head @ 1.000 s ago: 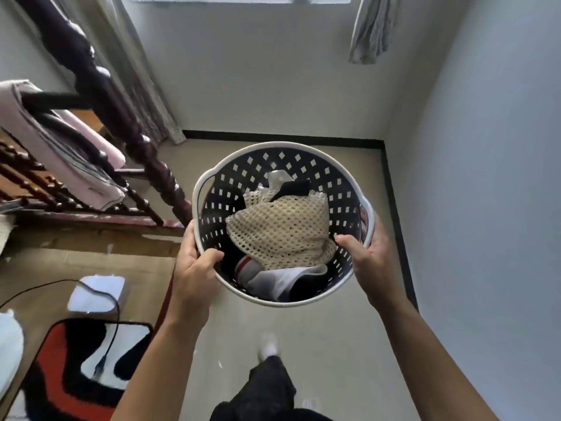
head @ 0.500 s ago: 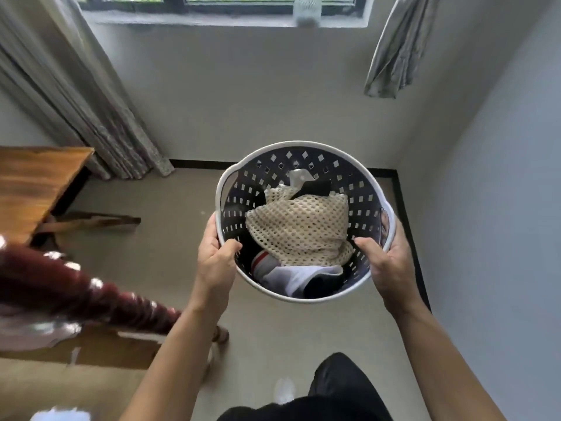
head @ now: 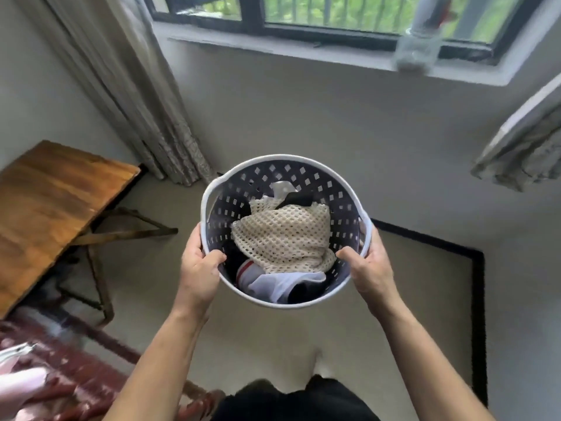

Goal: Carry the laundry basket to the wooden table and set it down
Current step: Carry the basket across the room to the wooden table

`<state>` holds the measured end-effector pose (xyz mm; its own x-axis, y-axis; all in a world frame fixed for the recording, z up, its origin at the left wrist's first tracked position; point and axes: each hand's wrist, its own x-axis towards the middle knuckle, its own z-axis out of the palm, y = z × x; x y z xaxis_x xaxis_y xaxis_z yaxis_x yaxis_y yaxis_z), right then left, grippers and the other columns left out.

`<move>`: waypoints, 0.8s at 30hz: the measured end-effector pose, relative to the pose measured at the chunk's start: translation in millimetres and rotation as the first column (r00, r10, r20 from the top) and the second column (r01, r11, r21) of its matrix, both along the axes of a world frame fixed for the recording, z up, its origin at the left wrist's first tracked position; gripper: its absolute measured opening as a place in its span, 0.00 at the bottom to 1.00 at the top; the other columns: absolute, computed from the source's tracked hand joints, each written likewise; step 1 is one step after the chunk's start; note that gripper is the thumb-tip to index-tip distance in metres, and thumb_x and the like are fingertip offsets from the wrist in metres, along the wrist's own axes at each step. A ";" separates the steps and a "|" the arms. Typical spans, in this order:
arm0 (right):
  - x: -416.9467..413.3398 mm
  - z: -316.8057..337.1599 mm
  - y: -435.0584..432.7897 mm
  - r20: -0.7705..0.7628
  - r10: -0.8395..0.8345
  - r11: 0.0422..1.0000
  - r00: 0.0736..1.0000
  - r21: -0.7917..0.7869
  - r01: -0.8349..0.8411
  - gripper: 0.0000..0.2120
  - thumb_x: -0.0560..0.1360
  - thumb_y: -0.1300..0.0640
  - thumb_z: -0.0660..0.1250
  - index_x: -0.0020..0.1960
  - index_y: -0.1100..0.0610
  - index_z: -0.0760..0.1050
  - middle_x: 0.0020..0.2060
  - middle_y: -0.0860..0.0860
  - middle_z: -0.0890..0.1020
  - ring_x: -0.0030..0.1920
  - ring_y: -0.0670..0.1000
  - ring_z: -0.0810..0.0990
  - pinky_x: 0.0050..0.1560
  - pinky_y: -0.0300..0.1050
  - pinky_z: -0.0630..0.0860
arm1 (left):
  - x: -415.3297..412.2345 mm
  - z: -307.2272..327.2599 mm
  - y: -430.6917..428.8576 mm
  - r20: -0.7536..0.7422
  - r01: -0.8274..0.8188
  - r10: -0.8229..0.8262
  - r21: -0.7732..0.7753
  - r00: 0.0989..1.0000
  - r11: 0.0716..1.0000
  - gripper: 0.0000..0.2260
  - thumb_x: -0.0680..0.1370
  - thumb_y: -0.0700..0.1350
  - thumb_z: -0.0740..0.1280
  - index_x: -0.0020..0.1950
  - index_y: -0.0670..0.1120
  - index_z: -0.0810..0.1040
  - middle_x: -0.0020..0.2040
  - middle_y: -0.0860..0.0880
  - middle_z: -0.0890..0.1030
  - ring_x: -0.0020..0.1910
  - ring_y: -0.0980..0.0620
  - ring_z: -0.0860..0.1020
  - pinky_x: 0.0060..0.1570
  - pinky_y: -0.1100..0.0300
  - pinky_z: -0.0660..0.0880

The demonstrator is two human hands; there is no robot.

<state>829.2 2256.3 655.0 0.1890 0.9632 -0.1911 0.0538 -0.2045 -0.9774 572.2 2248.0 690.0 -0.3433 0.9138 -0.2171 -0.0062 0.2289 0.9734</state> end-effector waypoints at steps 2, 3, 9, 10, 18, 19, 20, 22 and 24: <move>-16.7 2.0 55.8 -0.019 0.155 0.988 0.988 -0.015 -0.156 0.42 0.66 0.61 0.69 0.80 0.50 0.69 0.68 0.46 0.84 0.70 0.50 0.82 0.76 0.61 0.75 | -17.9 -2.5 27.2 -0.018 -0.130 0.130 0.015 0.991 0.991 0.28 0.73 0.23 0.58 0.64 0.47 0.79 0.50 0.50 0.85 0.48 0.54 0.83 0.49 0.62 0.82; -27.1 2.7 80.9 -0.013 0.231 0.973 0.973 -0.021 -0.232 0.43 0.65 0.58 0.70 0.80 0.48 0.68 0.69 0.46 0.83 0.70 0.51 0.82 0.76 0.63 0.75 | -27.3 -3.2 39.0 -0.025 -0.198 0.198 0.024 0.980 0.980 0.29 0.73 0.23 0.58 0.67 0.46 0.77 0.53 0.49 0.85 0.50 0.55 0.83 0.51 0.63 0.81; -108.1 -10.6 216.7 -0.018 0.514 0.856 0.857 -0.042 -0.514 0.44 0.62 0.54 0.69 0.79 0.46 0.69 0.67 0.51 0.85 0.68 0.59 0.83 0.73 0.69 0.75 | -94.9 -23.6 117.1 -0.015 -0.499 0.500 0.018 0.866 0.866 0.36 0.77 0.25 0.58 0.83 0.49 0.61 0.71 0.47 0.77 0.64 0.51 0.78 0.69 0.53 0.74; -124.3 -14.5 237.6 -0.019 0.545 0.837 0.838 -0.042 -0.546 0.44 0.62 0.54 0.69 0.79 0.45 0.69 0.66 0.51 0.85 0.67 0.59 0.84 0.72 0.69 0.76 | -105.9 -28.2 131.9 -0.023 -0.518 0.518 0.019 0.855 0.855 0.35 0.77 0.25 0.59 0.82 0.49 0.63 0.71 0.47 0.77 0.64 0.51 0.78 0.70 0.52 0.74; -237.3 -11.2 403.5 -0.015 0.629 0.776 0.777 -0.048 -0.629 0.39 0.63 0.68 0.62 0.68 0.38 0.75 0.51 0.39 0.88 0.49 0.40 0.85 0.52 0.39 0.82 | -200.4 -28.0 263.9 -0.020 -0.632 0.632 0.016 0.774 0.775 0.32 0.77 0.26 0.60 0.79 0.47 0.67 0.61 0.57 0.80 0.51 0.70 0.80 0.62 0.62 0.74; -248.6 -8.7 422.7 -0.019 0.628 0.777 0.778 -0.040 -0.628 0.39 0.63 0.68 0.63 0.68 0.39 0.75 0.50 0.38 0.88 0.48 0.39 0.85 0.50 0.35 0.82 | -211.6 -25.4 281.1 -0.022 -0.634 0.634 0.017 0.773 0.773 0.32 0.77 0.26 0.60 0.79 0.48 0.67 0.59 0.60 0.80 0.49 0.71 0.79 0.61 0.63 0.73; -259.4 -5.8 439.6 -0.032 0.625 0.779 0.780 -0.033 -0.626 0.39 0.63 0.68 0.63 0.69 0.41 0.75 0.51 0.38 0.88 0.48 0.37 0.85 0.50 0.34 0.82 | -222.0 -23.6 296.7 -0.024 -0.636 0.636 0.013 0.771 0.771 0.32 0.77 0.26 0.60 0.80 0.48 0.67 0.58 0.62 0.79 0.50 0.69 0.79 0.62 0.62 0.73; -281.3 0.0 471.1 -0.058 0.626 0.778 0.777 -0.011 -0.628 0.40 0.63 0.67 0.63 0.73 0.45 0.73 0.56 0.42 0.87 0.51 0.37 0.85 0.52 0.34 0.82 | -240.9 -20.6 325.3 -0.037 -0.650 0.650 0.022 0.759 0.760 0.33 0.77 0.26 0.60 0.80 0.48 0.67 0.58 0.61 0.79 0.53 0.63 0.78 0.66 0.58 0.73; -305.4 -1.9 505.6 -0.052 0.653 0.757 0.756 0.000 -0.654 0.42 0.63 0.67 0.64 0.77 0.48 0.72 0.63 0.48 0.87 0.54 0.40 0.85 0.55 0.36 0.81 | -261.8 -22.9 354.4 -0.045 -0.661 0.662 0.031 0.748 0.750 0.33 0.77 0.27 0.60 0.79 0.50 0.67 0.60 0.57 0.80 0.56 0.58 0.78 0.67 0.55 0.74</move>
